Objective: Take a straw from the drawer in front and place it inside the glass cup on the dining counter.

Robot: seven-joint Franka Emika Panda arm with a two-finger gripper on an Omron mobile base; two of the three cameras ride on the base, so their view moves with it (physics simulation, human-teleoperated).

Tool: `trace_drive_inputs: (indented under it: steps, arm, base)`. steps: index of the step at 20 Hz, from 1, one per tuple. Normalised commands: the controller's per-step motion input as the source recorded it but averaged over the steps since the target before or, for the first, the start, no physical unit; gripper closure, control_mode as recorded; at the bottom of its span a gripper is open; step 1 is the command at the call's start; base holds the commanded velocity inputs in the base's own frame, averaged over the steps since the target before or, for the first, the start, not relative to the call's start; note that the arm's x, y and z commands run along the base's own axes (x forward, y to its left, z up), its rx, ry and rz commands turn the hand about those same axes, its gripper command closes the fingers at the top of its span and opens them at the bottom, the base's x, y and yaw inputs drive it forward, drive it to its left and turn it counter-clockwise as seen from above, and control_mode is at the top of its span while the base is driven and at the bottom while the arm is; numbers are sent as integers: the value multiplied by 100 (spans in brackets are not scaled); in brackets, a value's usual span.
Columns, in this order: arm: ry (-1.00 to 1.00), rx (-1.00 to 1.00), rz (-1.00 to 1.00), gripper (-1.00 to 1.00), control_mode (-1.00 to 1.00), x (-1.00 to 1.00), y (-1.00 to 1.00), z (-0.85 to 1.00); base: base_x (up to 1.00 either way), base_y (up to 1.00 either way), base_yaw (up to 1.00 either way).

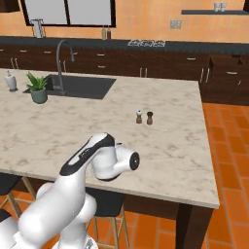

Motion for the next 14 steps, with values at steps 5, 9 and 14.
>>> trace_drive_inputs:
  steps: [5,9,14]
  arm:
    - [33,-2,-10,-100,-100,0,0,7]
    - [33,-2,-11,-100,-100,-1,0,21]
    - [26,-7,-14,-100,-100,-10,-3,29]
  base:
    - [0,0,0]
    - [0,0,0]
    - [0,0,0]
